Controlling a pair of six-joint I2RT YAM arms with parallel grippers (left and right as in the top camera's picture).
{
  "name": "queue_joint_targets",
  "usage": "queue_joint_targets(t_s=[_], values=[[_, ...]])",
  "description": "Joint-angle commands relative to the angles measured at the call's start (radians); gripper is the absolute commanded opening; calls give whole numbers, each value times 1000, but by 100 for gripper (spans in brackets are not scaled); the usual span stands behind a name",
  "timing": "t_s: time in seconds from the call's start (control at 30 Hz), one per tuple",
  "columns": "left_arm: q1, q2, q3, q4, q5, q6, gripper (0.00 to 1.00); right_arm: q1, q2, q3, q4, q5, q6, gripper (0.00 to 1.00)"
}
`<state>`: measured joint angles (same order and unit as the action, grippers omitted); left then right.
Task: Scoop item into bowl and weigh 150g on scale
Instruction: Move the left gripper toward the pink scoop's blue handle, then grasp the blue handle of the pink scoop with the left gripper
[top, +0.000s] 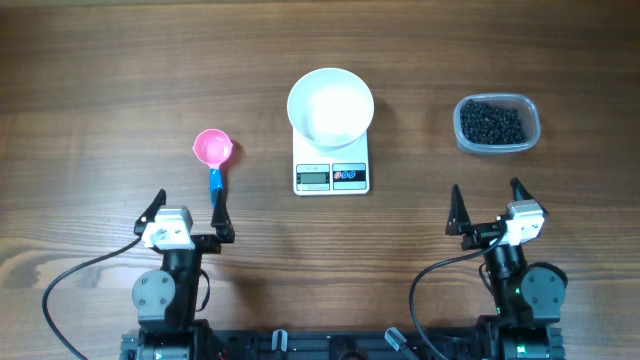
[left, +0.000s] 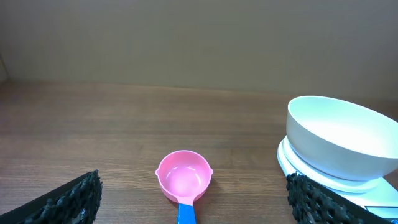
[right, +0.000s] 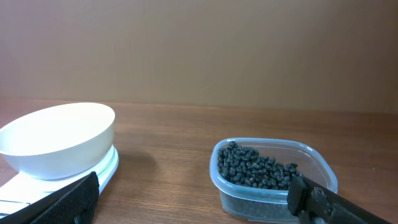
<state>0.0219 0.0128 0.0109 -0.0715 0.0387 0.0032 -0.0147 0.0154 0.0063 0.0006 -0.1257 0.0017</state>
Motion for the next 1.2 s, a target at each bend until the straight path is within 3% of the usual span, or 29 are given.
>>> queue_joint_targets(t_s=[0.0,0.13,0.23,0.37,0.47,0.57,0.67,0.8,0.93,1.0,1.1,1.13,1.17], values=[[8,-7,-5,3,59,4,100,4,-5,-1,5,14,1,100],[8,-7,-5,13,57,4,100,4,-5,-1,5,13,1,100],[8,-7,-5,70,203,4,100,4,-5,-1,5,13,1,100],[9,-7,-3,329,198,15,100,4,-5,-1,5,14,1,100],[9,-1,74,322,197,11,100,4,-5,-1,5,13,1,100],[9,56,206,214,209,-19,100,4,-5,-1,5,13,1,100],[9,221,415,-5,275,-9,100,4,-5,-1,5,13,1,99],[9,566,746,-454,324,-8,100,4,-5,-1,5,14,1,100],[9,780,870,-554,346,-15,100,4,-5,-1,5,13,1,100],[9,823,869,-584,433,-34,100,4,-5,-1,5,14,1,100],[9,855,875,-600,443,-39,100,4,-5,-1,5,13,1,100],[9,866,879,-634,411,-61,100,4,-5,-1,5,13,1,100],[9,898,881,-704,272,-160,100,4,-5,-1,5,13,1,100]])
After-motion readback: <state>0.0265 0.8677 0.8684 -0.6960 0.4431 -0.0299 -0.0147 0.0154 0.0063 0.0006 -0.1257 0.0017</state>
